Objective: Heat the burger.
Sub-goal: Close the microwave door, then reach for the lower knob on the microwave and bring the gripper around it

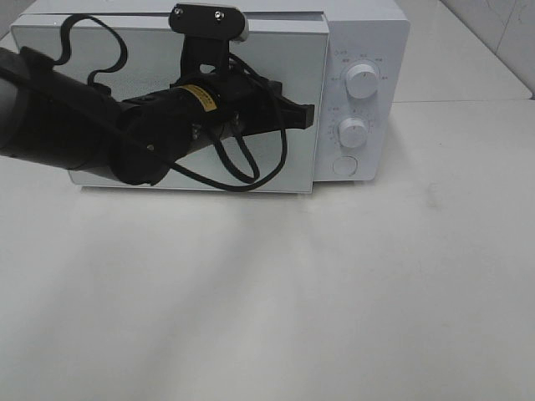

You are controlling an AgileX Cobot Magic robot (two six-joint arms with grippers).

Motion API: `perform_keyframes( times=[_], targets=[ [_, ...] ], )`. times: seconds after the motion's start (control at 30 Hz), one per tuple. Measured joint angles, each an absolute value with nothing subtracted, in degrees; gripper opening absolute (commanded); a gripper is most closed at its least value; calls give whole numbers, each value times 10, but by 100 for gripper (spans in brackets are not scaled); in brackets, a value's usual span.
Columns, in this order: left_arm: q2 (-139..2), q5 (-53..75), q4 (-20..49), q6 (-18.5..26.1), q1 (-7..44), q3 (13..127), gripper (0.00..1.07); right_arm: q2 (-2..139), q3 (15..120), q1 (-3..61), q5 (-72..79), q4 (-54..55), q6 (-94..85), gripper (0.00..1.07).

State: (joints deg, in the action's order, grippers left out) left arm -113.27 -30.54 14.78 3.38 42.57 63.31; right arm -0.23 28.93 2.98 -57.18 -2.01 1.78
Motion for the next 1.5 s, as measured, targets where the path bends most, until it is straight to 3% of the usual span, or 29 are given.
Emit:
perform_keyframes(
  times=[0.4, 0.7, 1.2, 1.27, 1.3, 1.33, 1.37, 1.4, 1.43, 1.47, 1.5],
  targets=[
    [-1184, -266, 222, 135, 439, 709, 0, -2, 289, 30, -572, -20, 18, 75],
    [-1204, -200, 228, 145, 428, 765, 0, -2, 289, 30, -572, -20, 18, 75],
    [-1147, -141, 257, 172, 418, 741, 0, -2, 289, 30, -572, -20, 18, 75],
    [-1121, -123, 262, 172, 417, 714, 10, -2, 289, 30, -572, -20, 18, 75],
    [-1121, -123, 262, 172, 417, 714, 10, -2, 289, 30, -572, -20, 18, 75],
    [-1105, -85, 264, 172, 417, 698, 25, -2, 289, 30, -572, -20, 18, 75],
    [-1105, -85, 264, 172, 417, 698, 25, -2, 289, 30, -572, -20, 18, 75],
    [-1091, -26, 266, 172, 417, 691, 49, -2, 289, 30, -572, -20, 18, 75],
    [-1083, 9, 267, 172, 416, 689, 65, -2, 289, 30, -572, -20, 18, 75],
    [-1083, 9, 267, 172, 416, 689, 65, -2, 289, 30, -572, -20, 18, 75],
    [-1068, 69, 267, 172, 415, 687, 92, -2, 289, 30, -572, -20, 18, 75]
  ],
)
